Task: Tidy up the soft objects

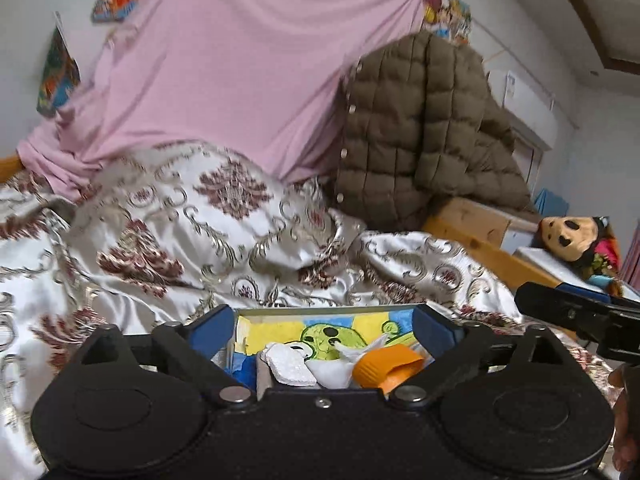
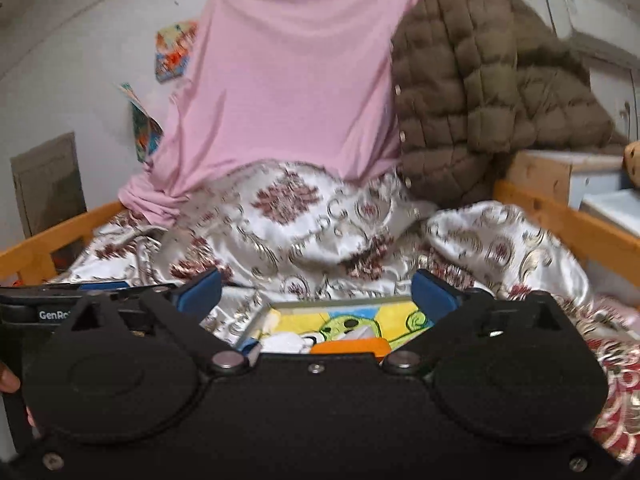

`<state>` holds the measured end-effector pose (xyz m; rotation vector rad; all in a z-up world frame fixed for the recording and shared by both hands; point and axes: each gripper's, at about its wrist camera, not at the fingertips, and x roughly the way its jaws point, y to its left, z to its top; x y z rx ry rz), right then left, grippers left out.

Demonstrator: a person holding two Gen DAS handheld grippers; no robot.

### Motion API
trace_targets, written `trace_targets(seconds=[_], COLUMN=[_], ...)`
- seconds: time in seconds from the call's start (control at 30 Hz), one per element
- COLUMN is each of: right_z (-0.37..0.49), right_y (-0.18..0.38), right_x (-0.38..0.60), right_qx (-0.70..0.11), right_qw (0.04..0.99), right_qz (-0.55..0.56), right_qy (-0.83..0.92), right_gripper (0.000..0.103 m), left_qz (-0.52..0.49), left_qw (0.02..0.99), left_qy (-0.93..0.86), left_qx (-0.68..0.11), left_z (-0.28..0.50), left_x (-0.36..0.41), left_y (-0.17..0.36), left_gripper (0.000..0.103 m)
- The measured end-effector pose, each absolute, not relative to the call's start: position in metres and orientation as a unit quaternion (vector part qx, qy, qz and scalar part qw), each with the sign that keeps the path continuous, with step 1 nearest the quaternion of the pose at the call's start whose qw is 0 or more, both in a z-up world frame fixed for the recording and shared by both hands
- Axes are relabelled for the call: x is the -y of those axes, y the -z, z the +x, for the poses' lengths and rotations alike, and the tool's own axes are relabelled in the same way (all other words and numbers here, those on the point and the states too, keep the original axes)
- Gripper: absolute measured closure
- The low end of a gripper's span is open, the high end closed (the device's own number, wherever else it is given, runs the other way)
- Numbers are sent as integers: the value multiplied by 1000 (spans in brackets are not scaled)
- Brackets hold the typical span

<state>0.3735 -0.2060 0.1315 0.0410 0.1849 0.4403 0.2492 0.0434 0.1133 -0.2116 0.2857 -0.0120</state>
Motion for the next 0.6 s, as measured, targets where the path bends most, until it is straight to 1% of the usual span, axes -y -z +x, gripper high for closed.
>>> trace_targets(seconds=[0.13, 0.33, 0.6], right_z=[328, 256, 183], right_y=[-145, -150, -134], right_x=[216, 230, 243], right_qx=[-71, -56, -68], right_qw=[973, 976, 976], right_qz=[15, 12, 7], right_qy=[-220, -212, -206], right_gripper=[1, 1, 1], left_qz=[-96, -93, -91], left_qw=[988, 989, 990], left_qy=[0, -2, -7], left_qx=[-125, -114, -108], left_z=[203, 137, 65], left_x=[-34, -21, -8], left_y=[-124, -128, -117], left_gripper=[1, 1, 1])
